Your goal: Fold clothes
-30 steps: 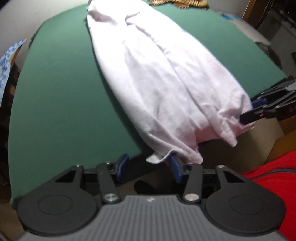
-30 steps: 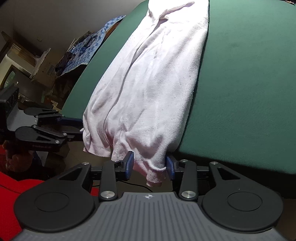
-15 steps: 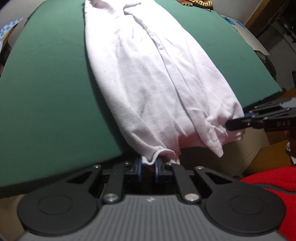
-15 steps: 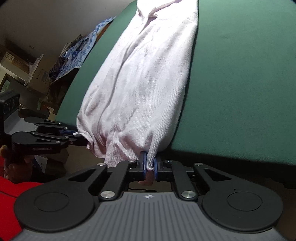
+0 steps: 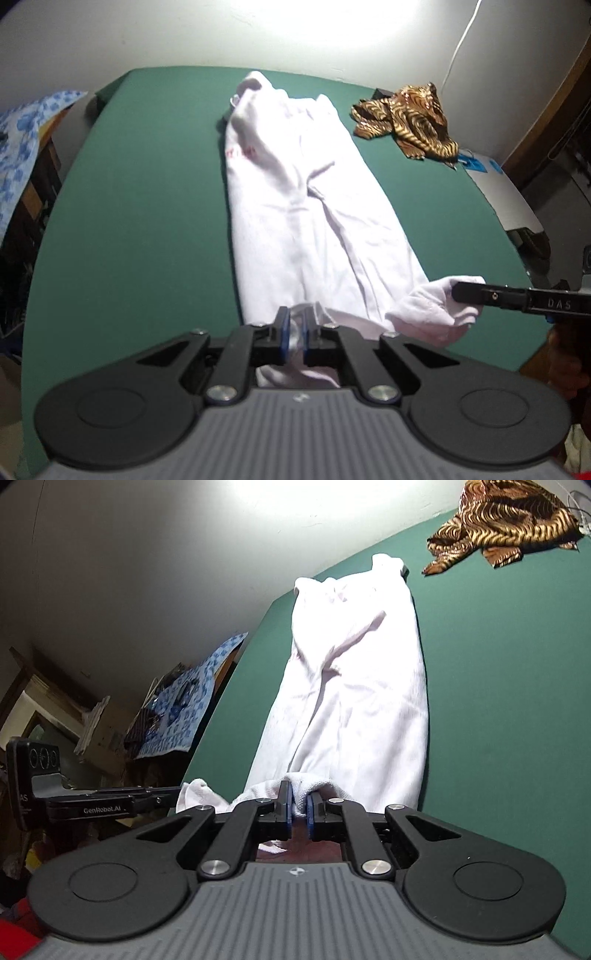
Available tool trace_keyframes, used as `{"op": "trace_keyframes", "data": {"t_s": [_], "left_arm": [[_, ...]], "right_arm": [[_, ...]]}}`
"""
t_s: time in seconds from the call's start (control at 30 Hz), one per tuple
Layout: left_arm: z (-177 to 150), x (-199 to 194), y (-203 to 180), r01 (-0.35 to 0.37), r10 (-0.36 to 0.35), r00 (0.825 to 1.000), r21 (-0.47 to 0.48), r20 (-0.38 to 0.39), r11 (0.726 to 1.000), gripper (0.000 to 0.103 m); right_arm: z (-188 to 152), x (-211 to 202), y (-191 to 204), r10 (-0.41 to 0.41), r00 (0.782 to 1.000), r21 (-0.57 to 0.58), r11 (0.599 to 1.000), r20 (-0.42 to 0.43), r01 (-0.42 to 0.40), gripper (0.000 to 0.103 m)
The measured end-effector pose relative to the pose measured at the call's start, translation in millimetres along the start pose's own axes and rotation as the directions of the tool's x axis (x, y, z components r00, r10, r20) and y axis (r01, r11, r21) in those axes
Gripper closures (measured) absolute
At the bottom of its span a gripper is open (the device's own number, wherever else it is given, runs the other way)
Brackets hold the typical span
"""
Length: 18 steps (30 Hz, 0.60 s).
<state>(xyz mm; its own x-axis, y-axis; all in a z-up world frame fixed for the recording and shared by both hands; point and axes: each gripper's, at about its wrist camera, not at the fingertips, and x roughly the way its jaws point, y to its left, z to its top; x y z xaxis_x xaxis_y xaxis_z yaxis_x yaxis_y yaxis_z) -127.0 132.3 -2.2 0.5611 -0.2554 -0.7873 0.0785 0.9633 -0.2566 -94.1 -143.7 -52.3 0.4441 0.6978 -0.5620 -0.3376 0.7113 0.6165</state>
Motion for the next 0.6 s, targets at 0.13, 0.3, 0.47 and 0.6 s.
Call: {"op": "trace_keyframes", "data": {"t_s": [0.13,0.3,0.47,0.6], "left_arm": [[29,39,14,-0.024,0.024,1.000,0.003,-0.016,1.000,0.103],[44,80,35,-0.041,0.043,0.996,0.020,-0.078,0.999,0.102],[25,43,50,0.009,-0.003,0.998,0.083,-0.070,0.996,0.088],[-6,15,41,0.025,-0.003,0.994,0.211,-0.106,0.977,0.071]], "right_arm": [[17,33,-7,-0.101,0.995,-0.003,0.995,0.027,0.101,0.094],[15,54,-15,-0.289,0.957,-0.029,0.957,0.018,0.289,0.093],[5,12,1,-0.293,0.949,-0.050,0.952,0.118,0.300,0.062],[-9,1,28,-0.271,0.956,-0.252,0.923,0.117,0.292,0.061]]}}
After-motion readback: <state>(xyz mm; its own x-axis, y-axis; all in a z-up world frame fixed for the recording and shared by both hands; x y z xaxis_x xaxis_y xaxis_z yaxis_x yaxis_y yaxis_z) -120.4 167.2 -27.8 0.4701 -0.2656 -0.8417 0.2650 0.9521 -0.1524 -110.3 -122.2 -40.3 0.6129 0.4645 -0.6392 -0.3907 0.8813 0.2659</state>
